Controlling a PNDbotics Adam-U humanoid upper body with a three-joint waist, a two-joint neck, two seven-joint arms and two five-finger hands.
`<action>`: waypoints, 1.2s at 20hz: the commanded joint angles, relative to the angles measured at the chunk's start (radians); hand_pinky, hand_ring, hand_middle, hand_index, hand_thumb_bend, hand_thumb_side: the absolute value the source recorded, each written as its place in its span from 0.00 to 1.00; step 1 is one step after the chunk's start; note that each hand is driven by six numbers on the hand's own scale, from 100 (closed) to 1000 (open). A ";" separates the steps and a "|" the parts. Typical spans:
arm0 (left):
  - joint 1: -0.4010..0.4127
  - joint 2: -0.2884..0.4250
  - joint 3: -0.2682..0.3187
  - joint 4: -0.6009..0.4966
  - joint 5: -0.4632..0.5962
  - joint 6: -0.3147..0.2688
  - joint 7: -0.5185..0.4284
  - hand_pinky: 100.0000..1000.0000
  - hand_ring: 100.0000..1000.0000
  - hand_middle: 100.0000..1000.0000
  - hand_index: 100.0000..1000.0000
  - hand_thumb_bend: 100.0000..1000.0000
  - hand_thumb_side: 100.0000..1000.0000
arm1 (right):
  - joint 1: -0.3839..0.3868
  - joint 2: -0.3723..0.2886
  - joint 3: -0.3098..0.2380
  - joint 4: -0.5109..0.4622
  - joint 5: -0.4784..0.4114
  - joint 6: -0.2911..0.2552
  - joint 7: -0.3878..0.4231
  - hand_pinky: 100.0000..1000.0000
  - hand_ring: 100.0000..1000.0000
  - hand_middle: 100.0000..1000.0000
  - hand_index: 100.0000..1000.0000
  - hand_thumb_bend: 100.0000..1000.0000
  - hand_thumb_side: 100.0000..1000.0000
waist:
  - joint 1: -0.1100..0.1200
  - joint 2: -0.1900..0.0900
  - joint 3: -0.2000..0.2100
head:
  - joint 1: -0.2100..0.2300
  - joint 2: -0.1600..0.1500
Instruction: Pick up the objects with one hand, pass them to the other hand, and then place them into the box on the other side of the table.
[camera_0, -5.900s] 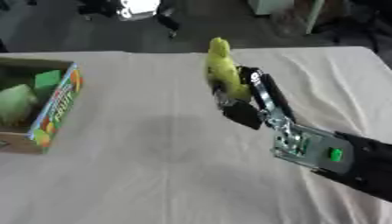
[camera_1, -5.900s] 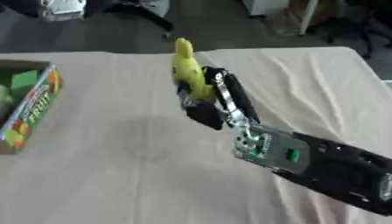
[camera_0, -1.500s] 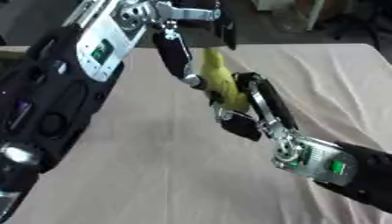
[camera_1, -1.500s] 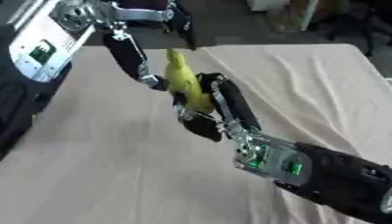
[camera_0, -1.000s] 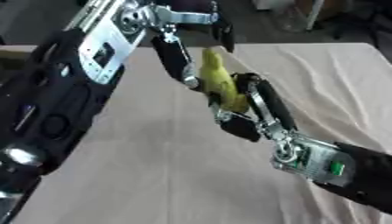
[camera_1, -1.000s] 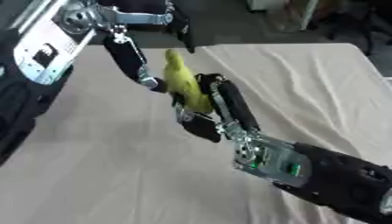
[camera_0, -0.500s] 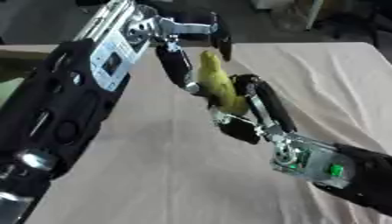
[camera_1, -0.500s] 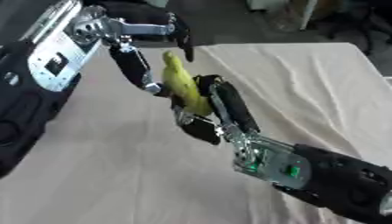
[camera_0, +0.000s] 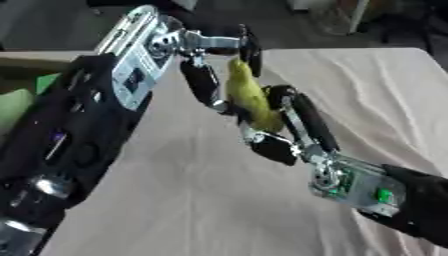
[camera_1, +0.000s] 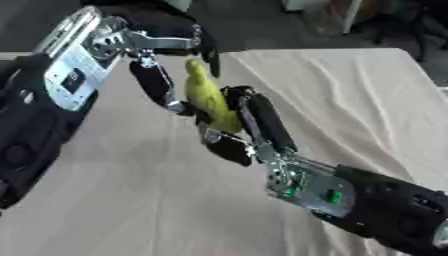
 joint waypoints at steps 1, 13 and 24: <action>-0.017 -0.002 0.012 -0.001 -0.003 -0.006 -0.008 0.80 0.76 0.65 0.63 0.31 0.00 | -0.005 -0.017 -0.004 -0.008 0.011 0.003 -0.005 0.49 0.41 0.33 0.43 0.00 0.34 | -0.001 -0.012 -0.003 | 0.000 -0.007; -0.015 -0.014 0.012 0.012 0.066 0.025 -0.047 0.77 0.69 0.54 0.51 0.00 0.04 | -0.002 -0.013 -0.003 -0.008 0.019 0.007 -0.008 0.49 0.40 0.33 0.43 0.00 0.35 | -0.002 -0.010 -0.003 | -0.005 -0.005; -0.011 -0.011 0.013 0.015 0.147 0.074 -0.087 0.70 0.54 0.35 0.33 0.00 0.12 | 0.010 -0.014 -0.008 -0.008 0.007 0.040 -0.047 0.58 0.49 0.42 0.56 0.00 0.30 | -0.002 -0.008 -0.004 | -0.007 0.005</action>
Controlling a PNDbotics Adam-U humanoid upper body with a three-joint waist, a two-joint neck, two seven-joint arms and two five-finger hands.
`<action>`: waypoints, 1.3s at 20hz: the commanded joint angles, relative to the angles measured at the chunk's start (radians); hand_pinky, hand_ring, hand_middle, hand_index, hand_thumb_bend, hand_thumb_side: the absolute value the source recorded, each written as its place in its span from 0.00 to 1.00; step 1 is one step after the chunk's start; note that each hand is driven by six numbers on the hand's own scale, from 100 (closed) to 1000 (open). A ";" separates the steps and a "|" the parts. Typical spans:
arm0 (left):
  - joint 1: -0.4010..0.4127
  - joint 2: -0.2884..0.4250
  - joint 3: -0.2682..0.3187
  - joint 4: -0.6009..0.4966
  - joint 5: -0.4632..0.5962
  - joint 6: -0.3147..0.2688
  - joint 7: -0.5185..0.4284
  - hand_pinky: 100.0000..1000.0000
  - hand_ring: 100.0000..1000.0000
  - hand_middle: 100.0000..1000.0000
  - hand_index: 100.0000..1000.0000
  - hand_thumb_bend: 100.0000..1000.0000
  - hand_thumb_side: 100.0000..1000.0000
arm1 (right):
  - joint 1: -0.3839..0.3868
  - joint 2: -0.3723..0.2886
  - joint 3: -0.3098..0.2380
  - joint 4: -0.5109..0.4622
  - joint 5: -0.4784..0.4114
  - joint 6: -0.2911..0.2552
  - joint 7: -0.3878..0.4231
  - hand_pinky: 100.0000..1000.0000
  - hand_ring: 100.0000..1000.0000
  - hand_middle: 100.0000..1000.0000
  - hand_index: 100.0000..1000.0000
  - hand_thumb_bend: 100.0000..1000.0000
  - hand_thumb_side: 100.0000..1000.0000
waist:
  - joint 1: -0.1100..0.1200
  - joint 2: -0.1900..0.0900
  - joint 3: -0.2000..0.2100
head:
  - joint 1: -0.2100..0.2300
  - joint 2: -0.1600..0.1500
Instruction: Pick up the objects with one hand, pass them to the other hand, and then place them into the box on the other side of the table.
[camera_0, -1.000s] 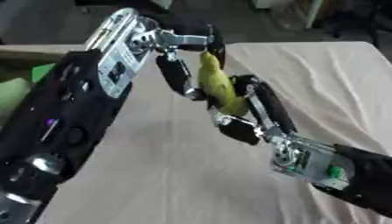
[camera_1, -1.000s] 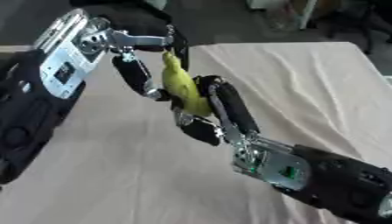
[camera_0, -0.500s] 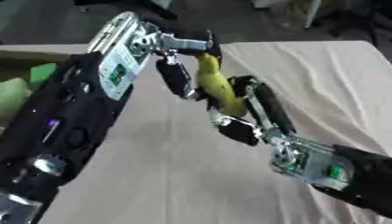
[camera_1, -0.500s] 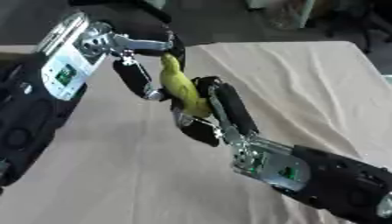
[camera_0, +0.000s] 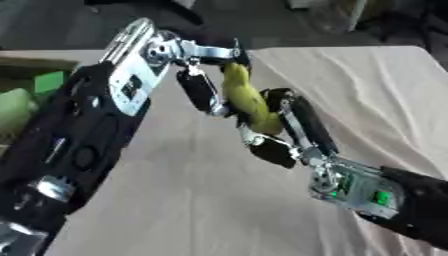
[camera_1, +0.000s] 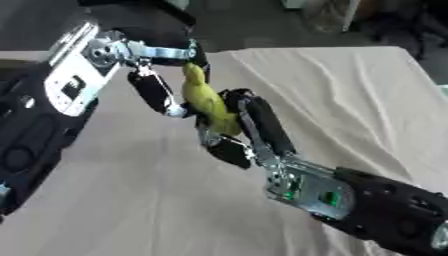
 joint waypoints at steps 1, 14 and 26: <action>-0.021 -0.003 0.010 -0.022 0.031 0.016 0.004 0.69 0.52 0.34 0.31 0.00 0.11 | -0.003 -0.014 -0.013 -0.009 -0.004 0.039 -0.037 0.61 0.52 0.45 0.59 0.00 0.29 | -0.003 -0.013 -0.003 | -0.003 0.003; -0.021 -0.004 0.009 -0.026 0.042 0.059 0.041 0.61 0.44 0.24 0.22 0.00 0.10 | 0.015 -0.013 0.000 -0.009 0.018 0.110 -0.088 0.68 0.66 0.61 0.76 0.00 0.12 | -0.006 -0.014 0.002 | 0.000 0.004; -0.016 0.016 0.011 -0.041 0.019 0.067 0.045 0.60 0.43 0.23 0.21 0.00 0.07 | 0.042 -0.019 -0.014 -0.009 0.012 0.267 -0.059 0.79 0.84 0.84 0.93 0.00 0.28 | -0.003 -0.016 0.001 | -0.004 0.013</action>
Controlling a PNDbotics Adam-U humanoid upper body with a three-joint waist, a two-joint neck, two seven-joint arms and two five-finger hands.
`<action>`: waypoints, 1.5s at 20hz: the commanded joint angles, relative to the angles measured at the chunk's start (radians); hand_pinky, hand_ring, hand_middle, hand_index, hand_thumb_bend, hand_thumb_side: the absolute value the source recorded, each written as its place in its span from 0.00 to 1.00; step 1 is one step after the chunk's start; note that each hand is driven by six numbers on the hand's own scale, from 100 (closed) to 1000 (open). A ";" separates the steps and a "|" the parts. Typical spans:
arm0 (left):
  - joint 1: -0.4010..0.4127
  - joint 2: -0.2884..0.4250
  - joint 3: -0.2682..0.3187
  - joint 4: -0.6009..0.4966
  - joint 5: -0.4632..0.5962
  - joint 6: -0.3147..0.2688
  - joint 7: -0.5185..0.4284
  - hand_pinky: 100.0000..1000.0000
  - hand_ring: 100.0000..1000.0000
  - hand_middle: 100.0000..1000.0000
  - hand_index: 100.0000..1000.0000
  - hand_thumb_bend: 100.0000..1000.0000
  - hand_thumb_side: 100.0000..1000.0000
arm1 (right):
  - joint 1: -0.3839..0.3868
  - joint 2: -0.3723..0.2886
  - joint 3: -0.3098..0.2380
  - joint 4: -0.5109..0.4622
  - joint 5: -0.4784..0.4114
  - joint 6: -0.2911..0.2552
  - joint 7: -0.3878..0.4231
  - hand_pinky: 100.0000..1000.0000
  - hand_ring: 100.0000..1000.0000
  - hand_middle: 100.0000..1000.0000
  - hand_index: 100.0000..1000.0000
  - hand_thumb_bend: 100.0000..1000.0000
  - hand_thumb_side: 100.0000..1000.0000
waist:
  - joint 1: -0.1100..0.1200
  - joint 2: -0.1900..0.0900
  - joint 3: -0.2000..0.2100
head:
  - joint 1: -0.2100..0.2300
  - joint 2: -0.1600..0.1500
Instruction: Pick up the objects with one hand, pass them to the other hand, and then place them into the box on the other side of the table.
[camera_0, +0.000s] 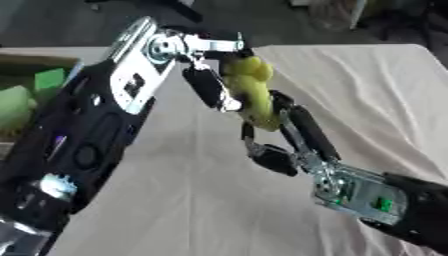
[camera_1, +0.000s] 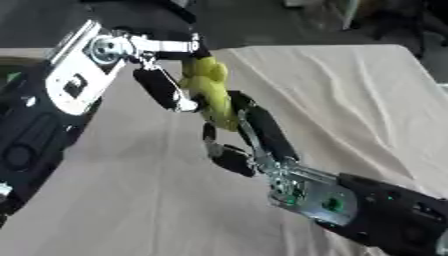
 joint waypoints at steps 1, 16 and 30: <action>-0.020 0.026 0.012 -0.026 -0.011 0.004 0.002 0.60 0.43 0.23 0.21 0.00 0.07 | 0.000 -0.021 -0.022 -0.005 0.001 0.200 -0.147 0.79 0.84 0.84 0.93 0.00 0.30 | 0.000 -0.017 -0.001 | -0.005 0.003; -0.023 0.058 0.029 -0.017 -0.064 0.004 -0.006 0.58 0.41 0.22 0.20 0.00 0.06 | 0.031 -0.025 -0.074 -0.005 -0.028 0.371 -0.214 0.79 0.83 0.83 0.91 0.00 0.40 | 0.001 -0.017 -0.002 | -0.002 0.011; -0.098 0.247 0.116 -0.031 -0.073 0.074 0.078 0.57 0.42 0.22 0.20 0.09 0.01 | 0.129 -0.093 -0.190 -0.005 -0.043 0.443 -0.214 0.80 0.84 0.85 0.92 0.00 0.17 | 0.021 -0.053 -0.009 | 0.028 0.030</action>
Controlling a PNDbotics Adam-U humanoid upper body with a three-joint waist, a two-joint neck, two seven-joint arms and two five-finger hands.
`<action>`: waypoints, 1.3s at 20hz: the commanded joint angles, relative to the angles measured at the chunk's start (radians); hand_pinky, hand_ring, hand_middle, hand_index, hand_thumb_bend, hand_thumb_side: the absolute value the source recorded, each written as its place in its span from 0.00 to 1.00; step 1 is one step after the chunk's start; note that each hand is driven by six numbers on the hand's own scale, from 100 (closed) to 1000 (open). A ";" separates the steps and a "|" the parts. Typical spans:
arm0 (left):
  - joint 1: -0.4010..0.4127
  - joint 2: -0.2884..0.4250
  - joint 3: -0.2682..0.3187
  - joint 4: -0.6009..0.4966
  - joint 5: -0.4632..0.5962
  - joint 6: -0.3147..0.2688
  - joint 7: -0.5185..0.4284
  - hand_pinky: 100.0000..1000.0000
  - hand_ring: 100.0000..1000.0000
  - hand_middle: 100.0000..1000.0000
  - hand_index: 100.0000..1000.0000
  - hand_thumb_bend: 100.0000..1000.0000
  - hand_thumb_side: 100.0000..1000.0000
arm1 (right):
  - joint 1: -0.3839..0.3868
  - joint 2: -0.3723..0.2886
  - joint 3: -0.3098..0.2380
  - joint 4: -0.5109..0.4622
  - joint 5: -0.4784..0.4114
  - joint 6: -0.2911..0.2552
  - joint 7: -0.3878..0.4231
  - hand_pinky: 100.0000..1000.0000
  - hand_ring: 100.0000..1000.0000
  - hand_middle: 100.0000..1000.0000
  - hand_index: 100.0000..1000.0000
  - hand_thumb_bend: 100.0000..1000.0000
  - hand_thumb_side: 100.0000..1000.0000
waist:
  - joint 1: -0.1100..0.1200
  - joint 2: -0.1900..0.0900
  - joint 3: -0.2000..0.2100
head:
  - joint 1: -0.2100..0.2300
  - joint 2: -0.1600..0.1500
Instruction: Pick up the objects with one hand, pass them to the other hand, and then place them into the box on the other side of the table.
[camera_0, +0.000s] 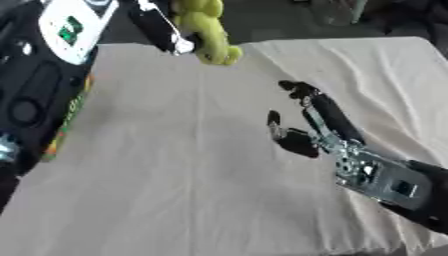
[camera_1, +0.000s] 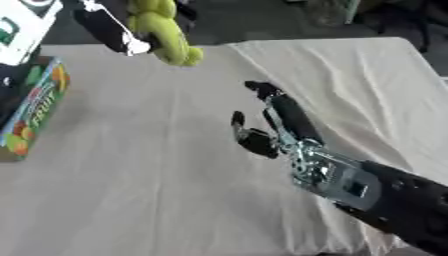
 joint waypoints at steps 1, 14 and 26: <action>-0.033 0.079 0.031 -0.019 0.003 0.015 0.024 0.57 0.42 0.22 0.20 0.09 0.01 | 0.014 -0.049 -0.040 -0.007 0.001 0.340 -0.322 0.80 0.84 0.85 0.92 0.00 0.16 | 0.001 -0.031 -0.002 | 0.016 0.005; -0.013 0.303 0.151 0.006 -0.013 0.103 0.223 0.57 0.41 0.25 0.20 0.04 0.00 | 0.215 -0.150 -0.262 -0.007 -0.097 0.355 -0.322 0.82 0.85 0.86 0.90 0.00 0.16 | 0.003 -0.066 -0.033 | 0.164 0.029; 0.020 0.365 0.174 0.047 -0.067 0.114 0.287 0.57 0.41 0.25 0.20 0.03 0.00 | 0.260 -0.189 -0.373 -0.007 -0.110 0.313 -0.322 0.81 0.84 0.86 0.89 0.00 0.09 | -0.001 -0.060 -0.041 | 0.168 0.025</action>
